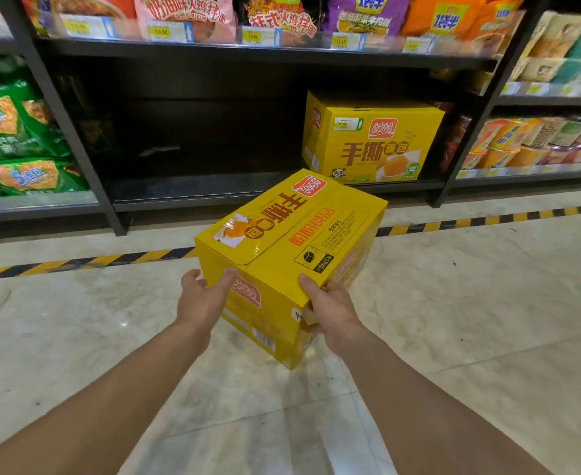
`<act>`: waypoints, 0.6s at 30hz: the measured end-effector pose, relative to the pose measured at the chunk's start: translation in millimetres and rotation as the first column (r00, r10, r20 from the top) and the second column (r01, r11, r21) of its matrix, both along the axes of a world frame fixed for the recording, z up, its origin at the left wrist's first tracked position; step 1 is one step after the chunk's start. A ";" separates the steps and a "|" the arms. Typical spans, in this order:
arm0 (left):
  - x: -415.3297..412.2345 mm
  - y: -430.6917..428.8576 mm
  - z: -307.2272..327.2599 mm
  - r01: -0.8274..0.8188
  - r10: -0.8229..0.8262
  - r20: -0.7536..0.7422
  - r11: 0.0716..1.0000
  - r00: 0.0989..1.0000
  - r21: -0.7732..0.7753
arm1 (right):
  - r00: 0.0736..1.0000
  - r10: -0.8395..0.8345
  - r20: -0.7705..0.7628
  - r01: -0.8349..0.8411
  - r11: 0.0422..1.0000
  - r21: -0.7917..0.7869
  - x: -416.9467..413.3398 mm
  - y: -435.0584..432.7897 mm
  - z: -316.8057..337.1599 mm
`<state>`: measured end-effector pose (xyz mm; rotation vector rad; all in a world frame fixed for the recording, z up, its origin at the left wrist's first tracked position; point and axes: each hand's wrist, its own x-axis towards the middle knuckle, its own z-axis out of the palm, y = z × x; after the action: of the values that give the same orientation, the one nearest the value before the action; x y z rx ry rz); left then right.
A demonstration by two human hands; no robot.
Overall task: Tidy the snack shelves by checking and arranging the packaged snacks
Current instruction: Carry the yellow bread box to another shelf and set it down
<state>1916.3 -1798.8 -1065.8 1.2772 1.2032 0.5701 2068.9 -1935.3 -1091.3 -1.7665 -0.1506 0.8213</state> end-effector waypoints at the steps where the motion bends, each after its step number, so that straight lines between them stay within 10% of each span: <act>1: -2.5 6.7 0.2 0.004 -0.004 0.020 1.000 1.000 0.016 | 1.000 0.007 0.003 -0.007 1.000 0.004 2.5 -3.2 -0.1; 18: -9.8 -0.4 -7.3 0.114 -0.131 0.115 0.983 0.985 0.147 | 0.991 -0.123 0.061 0.127 0.990 -0.061 30.9 -38.4 11.4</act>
<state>1906.5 -1799.3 -1073.1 1.4030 0.9881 0.6421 2099.8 -1973.7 -1079.8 -1.8414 -0.0512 0.6922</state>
